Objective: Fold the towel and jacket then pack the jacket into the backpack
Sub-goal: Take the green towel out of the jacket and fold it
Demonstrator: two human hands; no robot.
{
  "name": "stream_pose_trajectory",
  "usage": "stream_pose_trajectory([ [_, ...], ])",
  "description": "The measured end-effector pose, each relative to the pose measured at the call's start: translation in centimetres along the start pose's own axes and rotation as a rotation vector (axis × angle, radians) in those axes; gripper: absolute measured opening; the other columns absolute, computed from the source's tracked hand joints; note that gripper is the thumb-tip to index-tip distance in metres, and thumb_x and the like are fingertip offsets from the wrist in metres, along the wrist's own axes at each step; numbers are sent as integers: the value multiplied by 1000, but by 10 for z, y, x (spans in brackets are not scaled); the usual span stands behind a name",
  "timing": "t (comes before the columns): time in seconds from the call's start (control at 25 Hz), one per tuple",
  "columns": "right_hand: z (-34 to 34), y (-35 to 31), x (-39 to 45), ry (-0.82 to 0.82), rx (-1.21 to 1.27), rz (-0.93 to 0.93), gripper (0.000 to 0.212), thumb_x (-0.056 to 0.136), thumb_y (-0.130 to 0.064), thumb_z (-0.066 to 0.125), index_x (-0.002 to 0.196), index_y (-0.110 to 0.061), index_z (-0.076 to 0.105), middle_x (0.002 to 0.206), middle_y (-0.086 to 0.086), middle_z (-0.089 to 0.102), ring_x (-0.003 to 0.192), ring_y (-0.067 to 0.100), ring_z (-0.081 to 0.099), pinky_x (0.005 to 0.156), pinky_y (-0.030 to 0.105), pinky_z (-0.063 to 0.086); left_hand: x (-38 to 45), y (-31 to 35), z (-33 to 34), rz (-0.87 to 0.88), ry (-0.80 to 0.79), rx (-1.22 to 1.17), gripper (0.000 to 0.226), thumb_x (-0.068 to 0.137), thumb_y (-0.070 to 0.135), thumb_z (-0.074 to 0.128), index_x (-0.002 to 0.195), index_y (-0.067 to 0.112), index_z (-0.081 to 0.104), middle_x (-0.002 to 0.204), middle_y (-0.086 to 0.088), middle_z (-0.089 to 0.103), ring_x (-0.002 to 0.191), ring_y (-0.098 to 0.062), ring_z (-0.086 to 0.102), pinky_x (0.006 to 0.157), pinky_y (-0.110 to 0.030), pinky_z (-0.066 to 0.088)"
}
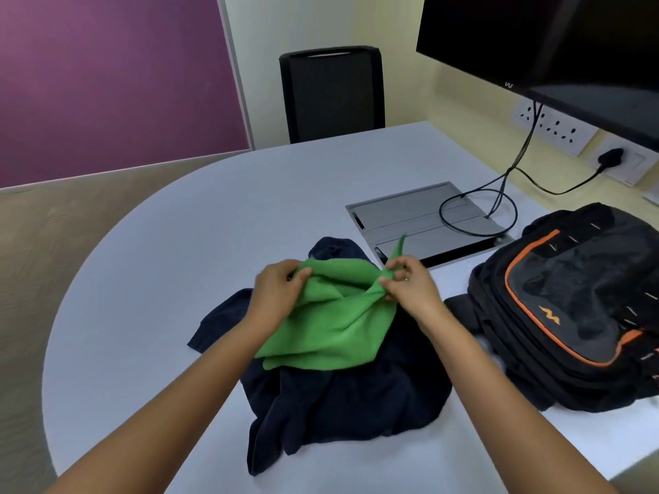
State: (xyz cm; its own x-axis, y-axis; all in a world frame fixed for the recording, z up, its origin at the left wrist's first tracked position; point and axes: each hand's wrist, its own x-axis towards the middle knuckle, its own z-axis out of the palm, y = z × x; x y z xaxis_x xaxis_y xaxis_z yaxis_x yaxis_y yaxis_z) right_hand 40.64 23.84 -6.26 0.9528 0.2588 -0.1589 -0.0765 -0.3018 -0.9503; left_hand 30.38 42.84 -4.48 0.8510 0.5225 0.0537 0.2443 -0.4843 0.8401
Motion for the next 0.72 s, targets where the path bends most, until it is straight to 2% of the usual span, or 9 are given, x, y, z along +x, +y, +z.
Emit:
stream_pose_trajectory([
  [0.08, -24, -12, -2, 113, 141, -57, 24, 86, 8, 57, 89, -16, 50, 80, 6, 55, 65, 13, 57, 53, 17, 53, 5, -6, -24, -29, 106, -131, 12, 91, 16, 57, 88, 12, 68, 76, -5, 65, 70, -17, 59, 70, -33, 46],
  [0.16, -53, -26, -7, 197, 275, -121, 26, 87, 10, 53, 88, -16, 50, 81, 5, 57, 62, 9, 60, 50, 14, 51, 8, -8, -47, -58, 199, -261, 13, 92, 13, 55, 93, 12, 67, 77, 1, 65, 71, -7, 59, 72, -30, 48],
  [0.28, -92, -51, -16, 269, 492, -236, 30, 88, 9, 53, 85, -21, 50, 77, 0, 59, 59, 0, 61, 54, 15, 52, 7, 2, -84, -93, 304, -486, 17, 94, 13, 51, 101, 8, 66, 85, -1, 65, 82, -18, 61, 79, -33, 51],
  [0.4, -120, -71, -23, 312, 793, -448, 29, 87, 5, 54, 83, -24, 53, 72, -8, 61, 66, 5, 59, 63, 19, 51, 3, 9, -108, -63, 244, -627, 18, 96, 13, 48, 93, 13, 66, 85, 1, 68, 74, -9, 66, 66, -19, 54],
  [0.48, -118, -51, -16, 366, 778, -471, 27, 85, 1, 57, 81, -25, 55, 77, -10, 59, 72, 6, 56, 73, 23, 48, 0, -1, -101, -118, 128, -615, 18, 96, 12, 48, 95, 11, 65, 88, -2, 69, 75, -12, 67, 64, -19, 55],
  [0.56, -99, 6, -5, 412, 566, -262, 24, 85, -1, 59, 80, -24, 56, 80, -8, 60, 76, 10, 55, 76, 24, 46, -7, -32, -75, -281, 64, -539, 16, 95, 9, 48, 96, 7, 64, 95, -12, 67, 82, -21, 63, 66, -25, 54],
  [0.64, -82, 76, 1, 416, 409, 102, 22, 87, 1, 57, 82, -20, 59, 83, 3, 60, 75, 19, 57, 62, 21, 51, -20, -74, -46, -473, 14, -423, 17, 93, 3, 48, 95, 3, 65, 98, -16, 63, 88, -24, 56, 66, -27, 46],
  [0.72, -76, 132, -6, 319, 308, 405, 15, 88, 4, 53, 84, -9, 59, 80, 10, 59, 63, 18, 57, 46, 15, 49, -36, -111, -28, -656, -144, -361, 25, 92, -3, 44, 109, 0, 63, 102, -16, 63, 90, -26, 56, 69, -30, 46],
])
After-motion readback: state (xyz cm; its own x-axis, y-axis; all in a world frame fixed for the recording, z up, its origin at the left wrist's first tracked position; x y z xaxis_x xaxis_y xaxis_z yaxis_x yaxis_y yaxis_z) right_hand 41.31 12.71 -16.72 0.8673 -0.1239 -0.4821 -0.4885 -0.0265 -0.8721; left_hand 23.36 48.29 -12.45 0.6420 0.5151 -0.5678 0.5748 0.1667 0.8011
